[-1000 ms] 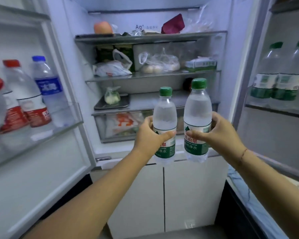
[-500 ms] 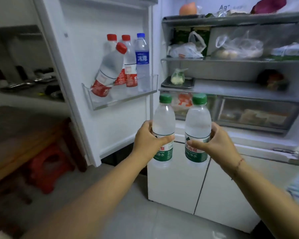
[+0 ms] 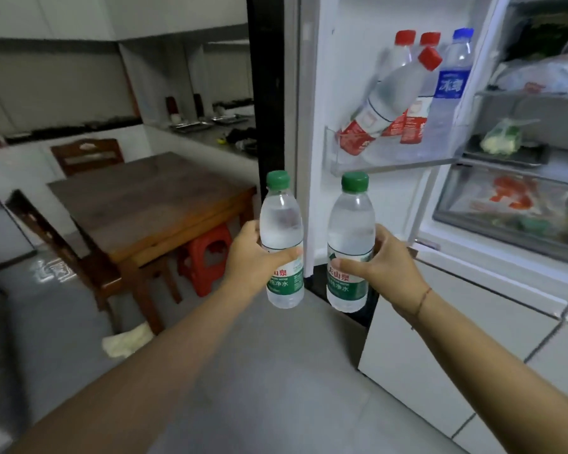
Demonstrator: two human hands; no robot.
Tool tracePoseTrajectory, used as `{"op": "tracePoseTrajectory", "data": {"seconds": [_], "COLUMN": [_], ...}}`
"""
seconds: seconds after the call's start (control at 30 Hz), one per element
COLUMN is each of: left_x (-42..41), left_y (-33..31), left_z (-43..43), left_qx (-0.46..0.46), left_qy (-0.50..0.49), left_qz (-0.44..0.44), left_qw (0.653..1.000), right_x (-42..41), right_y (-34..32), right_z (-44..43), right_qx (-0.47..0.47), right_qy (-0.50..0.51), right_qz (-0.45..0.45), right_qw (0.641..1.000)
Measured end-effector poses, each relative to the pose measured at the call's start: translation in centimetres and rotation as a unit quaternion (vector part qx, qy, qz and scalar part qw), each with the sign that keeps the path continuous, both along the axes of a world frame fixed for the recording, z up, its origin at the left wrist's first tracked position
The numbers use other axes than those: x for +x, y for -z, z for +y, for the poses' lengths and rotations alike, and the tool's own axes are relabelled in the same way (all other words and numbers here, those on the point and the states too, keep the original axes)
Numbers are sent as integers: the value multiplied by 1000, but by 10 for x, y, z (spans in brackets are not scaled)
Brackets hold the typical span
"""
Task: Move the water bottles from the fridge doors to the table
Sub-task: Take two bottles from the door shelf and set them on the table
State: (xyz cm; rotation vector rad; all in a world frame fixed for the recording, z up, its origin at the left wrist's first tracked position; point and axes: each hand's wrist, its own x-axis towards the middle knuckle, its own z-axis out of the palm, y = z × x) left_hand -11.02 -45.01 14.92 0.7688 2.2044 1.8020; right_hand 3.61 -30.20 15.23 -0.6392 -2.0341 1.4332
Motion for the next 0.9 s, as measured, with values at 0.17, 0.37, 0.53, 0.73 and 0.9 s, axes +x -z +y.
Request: {"op": "tracePoseTrajectory", "data": {"seconds": [0.17, 0.37, 0.53, 0.73, 0.9], "left_x": [-75, -184, -273, -352, -429], "left_y": [-2, -5, -5, 3, 14], "left_z": [-31, -59, -70, -58, -28], "left_qx": [2, 4, 0, 10, 19], "left_qy": [-28, -33, -36, -35, -29], "left_qz": [-4, -1, -2, -11, -10], "left_qw": [1000, 999, 999, 999, 999], "right_x": [-91, -206, -292, -379, -465], "right_y": [-5, -4, -3, 5, 19], "right_z": [-28, -51, -60, -48, -20], "right_qx": [-2, -7, -27, -44, -65], "right_qy": [-48, -41, -32, -32, -40], "right_qz": [9, 26, 47, 43, 44], "right_qw": [999, 999, 998, 998, 996]}}
